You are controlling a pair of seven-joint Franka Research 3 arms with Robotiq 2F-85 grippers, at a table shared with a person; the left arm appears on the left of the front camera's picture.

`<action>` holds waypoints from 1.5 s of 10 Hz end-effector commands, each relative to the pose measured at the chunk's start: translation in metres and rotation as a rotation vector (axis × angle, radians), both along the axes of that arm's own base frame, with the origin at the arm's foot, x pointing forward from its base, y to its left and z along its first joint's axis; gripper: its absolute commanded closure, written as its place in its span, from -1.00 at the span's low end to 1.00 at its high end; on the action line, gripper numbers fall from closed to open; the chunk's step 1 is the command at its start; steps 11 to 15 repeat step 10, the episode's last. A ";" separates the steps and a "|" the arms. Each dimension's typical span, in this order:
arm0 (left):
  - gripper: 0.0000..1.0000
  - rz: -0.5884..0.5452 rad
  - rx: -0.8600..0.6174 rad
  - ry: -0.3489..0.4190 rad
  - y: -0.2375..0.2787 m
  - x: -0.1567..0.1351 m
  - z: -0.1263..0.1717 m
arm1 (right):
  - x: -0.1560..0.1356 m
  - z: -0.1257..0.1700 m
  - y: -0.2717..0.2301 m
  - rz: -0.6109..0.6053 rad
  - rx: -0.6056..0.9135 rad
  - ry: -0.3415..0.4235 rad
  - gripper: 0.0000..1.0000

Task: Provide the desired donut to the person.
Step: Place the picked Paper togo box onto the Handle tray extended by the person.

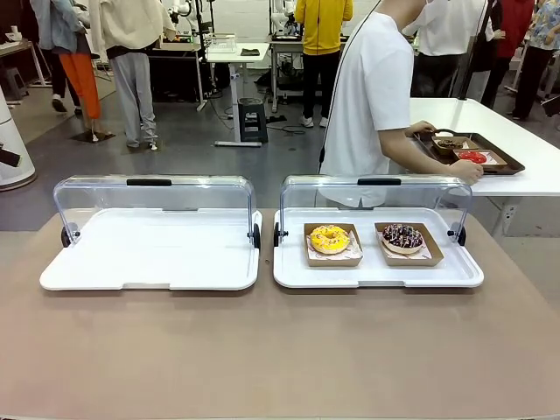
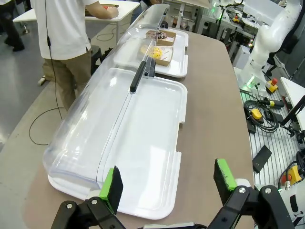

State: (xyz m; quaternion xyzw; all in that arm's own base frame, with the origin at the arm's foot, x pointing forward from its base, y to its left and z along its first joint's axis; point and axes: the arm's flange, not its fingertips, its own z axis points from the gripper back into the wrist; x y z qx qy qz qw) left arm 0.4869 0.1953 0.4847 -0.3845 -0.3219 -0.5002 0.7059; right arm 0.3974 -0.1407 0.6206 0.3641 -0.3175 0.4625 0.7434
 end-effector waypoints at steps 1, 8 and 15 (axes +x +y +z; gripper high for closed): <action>-1.00 -0.007 0.000 -0.018 0.001 -0.002 -0.001 | 0.000 0.000 0.001 0.008 0.008 -0.004 -1.00; -1.00 -0.007 0.000 -0.018 0.001 -0.002 -0.001 | 0.000 0.000 0.001 0.008 0.008 -0.004 -1.00; -1.00 -0.007 0.000 -0.018 0.001 -0.002 -0.001 | 0.000 0.000 0.001 0.008 0.008 -0.004 -1.00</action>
